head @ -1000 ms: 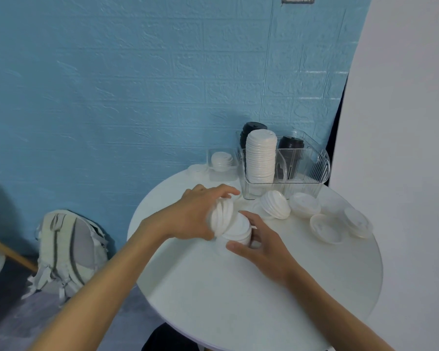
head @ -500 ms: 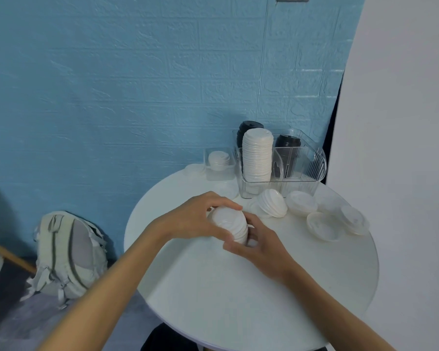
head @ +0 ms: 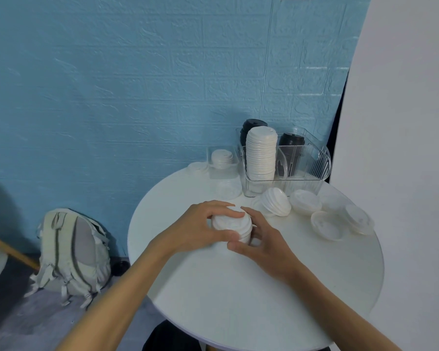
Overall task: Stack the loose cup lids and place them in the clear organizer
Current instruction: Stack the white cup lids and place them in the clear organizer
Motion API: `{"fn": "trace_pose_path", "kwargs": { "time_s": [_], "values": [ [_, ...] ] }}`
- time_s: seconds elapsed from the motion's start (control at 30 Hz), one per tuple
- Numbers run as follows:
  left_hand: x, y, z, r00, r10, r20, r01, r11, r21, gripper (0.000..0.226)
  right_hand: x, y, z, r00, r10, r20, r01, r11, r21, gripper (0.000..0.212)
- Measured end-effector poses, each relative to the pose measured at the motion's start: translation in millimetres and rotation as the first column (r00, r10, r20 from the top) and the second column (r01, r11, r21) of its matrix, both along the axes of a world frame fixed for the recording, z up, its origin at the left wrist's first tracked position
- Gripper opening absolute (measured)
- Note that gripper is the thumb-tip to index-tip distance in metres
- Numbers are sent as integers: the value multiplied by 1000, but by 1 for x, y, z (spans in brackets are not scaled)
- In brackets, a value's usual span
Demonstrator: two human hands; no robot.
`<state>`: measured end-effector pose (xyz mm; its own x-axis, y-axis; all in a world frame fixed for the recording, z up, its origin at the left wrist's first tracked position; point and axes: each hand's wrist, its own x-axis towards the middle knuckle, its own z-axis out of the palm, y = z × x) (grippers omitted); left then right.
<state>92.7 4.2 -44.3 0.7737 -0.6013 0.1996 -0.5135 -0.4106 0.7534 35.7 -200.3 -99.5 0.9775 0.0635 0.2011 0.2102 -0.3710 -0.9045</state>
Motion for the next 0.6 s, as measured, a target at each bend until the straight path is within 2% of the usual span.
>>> {"fn": "trace_pose_path", "kwargs": {
  "time_s": [0.17,0.5,0.6],
  "values": [
    [1,-1,-3,1000,9,-24,-9,1000,-3,46,-1,0,1,1000,9,-3,-9,1000,-6,84],
    [0,-1,-6,999,5,-47,-5,1000,-2,44,-2,2,0,1000,3,14,-3,999,-35,75],
    [4,0,1,998,-36,-60,38,999,39,43,-2,2,2,999,6,34,-4,999,-42,69]
  ]
}}
